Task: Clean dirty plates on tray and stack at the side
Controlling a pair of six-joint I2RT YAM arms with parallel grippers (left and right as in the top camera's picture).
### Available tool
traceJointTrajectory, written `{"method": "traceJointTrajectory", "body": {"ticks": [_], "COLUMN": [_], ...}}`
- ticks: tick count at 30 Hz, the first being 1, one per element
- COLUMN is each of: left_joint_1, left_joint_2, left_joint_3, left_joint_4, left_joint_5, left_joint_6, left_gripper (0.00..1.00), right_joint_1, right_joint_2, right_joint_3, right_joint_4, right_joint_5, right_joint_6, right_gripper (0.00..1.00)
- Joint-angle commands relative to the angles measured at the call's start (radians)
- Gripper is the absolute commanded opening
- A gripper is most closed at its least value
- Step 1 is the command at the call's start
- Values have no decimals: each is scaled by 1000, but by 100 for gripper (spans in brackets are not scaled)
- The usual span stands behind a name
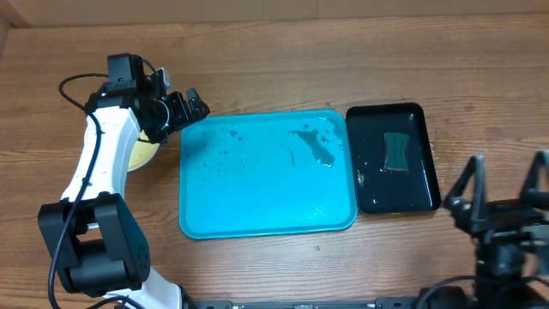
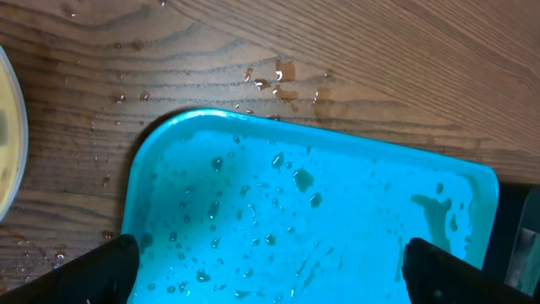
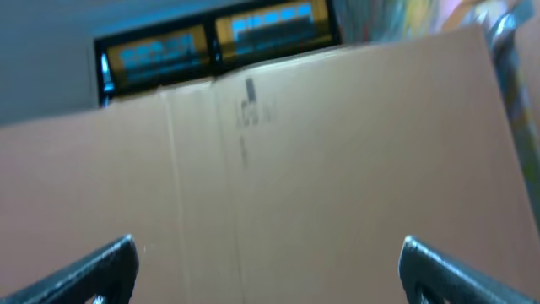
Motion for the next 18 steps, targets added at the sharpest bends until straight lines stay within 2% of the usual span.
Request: {"method": "traceJointTrajectory", "body": {"ticks": [1, 10, 18], "left_joint_1": [0, 0, 0], "left_joint_2": [8, 8, 8], "left_joint_3": [12, 12, 12], "left_joint_4": [2, 2, 2], "left_joint_5": [-4, -4, -4], "left_joint_6": [0, 0, 0], "left_gripper": [100, 100, 100], "right_joint_1": [-8, -8, -8], "right_joint_2": [-80, -139, -138], "right_joint_3": [-175, -387, -384], "right_joint_4": [82, 53, -232], "right_joint_5": [-49, -50, -59], "right_joint_6": [-7, -6, -7], "right_gripper": [100, 100, 100]}}
